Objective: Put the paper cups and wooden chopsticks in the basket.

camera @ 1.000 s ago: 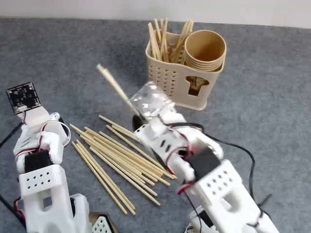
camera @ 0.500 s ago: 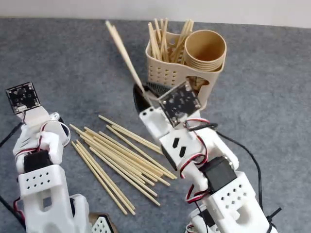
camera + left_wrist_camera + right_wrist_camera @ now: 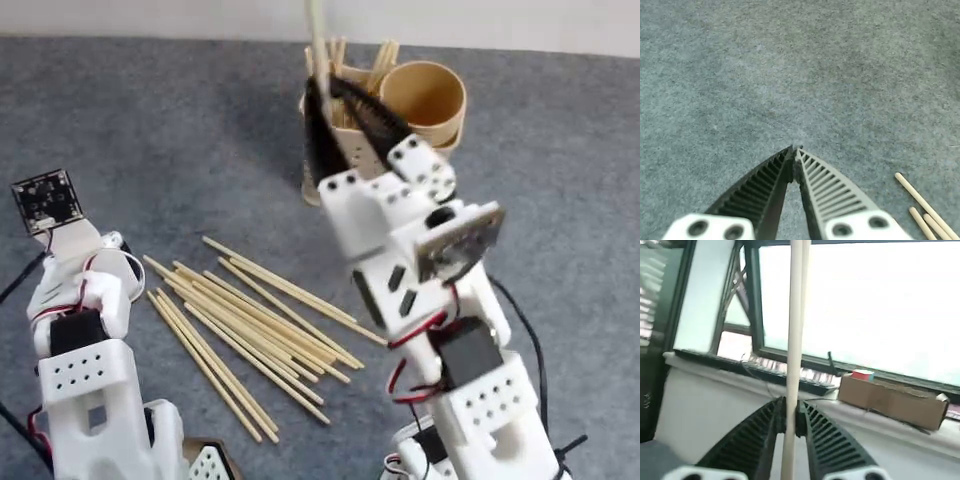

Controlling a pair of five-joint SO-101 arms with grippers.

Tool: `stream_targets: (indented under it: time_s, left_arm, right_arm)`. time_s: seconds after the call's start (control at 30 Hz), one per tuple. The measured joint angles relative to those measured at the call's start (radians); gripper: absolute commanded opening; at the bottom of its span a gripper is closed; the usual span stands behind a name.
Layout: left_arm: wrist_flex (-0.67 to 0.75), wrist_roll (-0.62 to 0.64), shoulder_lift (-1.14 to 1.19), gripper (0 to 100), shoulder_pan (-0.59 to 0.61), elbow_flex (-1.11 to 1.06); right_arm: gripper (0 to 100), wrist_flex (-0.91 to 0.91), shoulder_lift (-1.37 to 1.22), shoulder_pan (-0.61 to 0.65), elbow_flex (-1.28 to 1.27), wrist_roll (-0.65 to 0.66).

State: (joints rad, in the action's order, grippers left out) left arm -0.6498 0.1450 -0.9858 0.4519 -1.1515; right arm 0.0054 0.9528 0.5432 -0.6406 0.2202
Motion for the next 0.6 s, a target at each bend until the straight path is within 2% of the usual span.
stream_targets:
  time_s: [0.33, 0.6]
  left_arm:
    - [0.0, 0.0, 0.0, 3, 0.0, 0.0]
    - [0.0, 0.0, 0.0, 3, 0.0, 0.0]
  right_arm:
    - [0.5, -0.281, -0.304, -0.11, 0.012, 0.0]
    - [0.5, -0.431, -0.554, -0.124, 0.012, 0.0]
